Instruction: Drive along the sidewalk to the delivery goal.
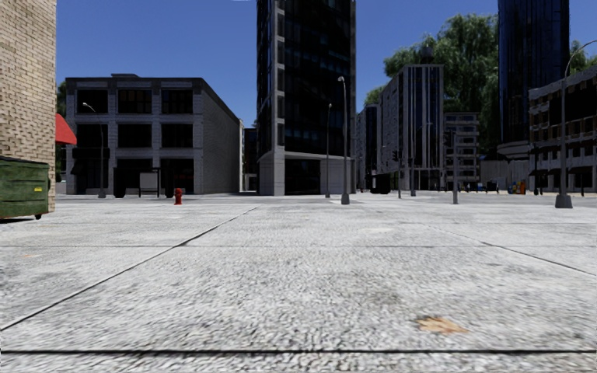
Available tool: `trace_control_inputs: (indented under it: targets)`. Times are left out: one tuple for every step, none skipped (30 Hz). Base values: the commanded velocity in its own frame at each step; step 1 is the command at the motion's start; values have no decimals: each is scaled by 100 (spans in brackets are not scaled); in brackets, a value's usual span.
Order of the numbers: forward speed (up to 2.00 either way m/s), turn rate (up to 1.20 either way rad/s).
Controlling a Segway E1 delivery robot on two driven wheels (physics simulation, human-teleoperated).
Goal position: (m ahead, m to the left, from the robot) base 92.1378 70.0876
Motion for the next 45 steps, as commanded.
trace_control_inputs:
  targets:
    - [200, 60]
    - [200, 60]
    - [200, 60]
    - [200, 60]
    - [200, 60]
    - [200, 59]
    - [200, 54]
    - [200, 49]
    - [200, 49]
    - [200, 47]
    - [200, 47]
    - [200, 47]
    - [200, 47]
    - [200, 47]
    - [200, 47]
    - [200, 47]
    - [200, 47]
    - [200, 47]
    - [200, 47]
    - [200, 47]
    - [200, 47]
    - [200, 47]
    - [200, 47]
    - [200, 47]
    - [200, 47]
    - [200, 47]
    - [200, 47]
    - [200, 47]
    - [200, 47]
    - [200, 47]
    - [200, 47]
    - [200, 47]
    - [200, 47]
    - [200, 47]
    - [200, 47]
    - [200, 47]
    - [200, 45]
    - [200, 0]
    - [200, 0]
    - [200, 0]
    - [200, 0]
    - [200, 0]
    - [200, 0]
    - [200, 0]
    - [200, 0]
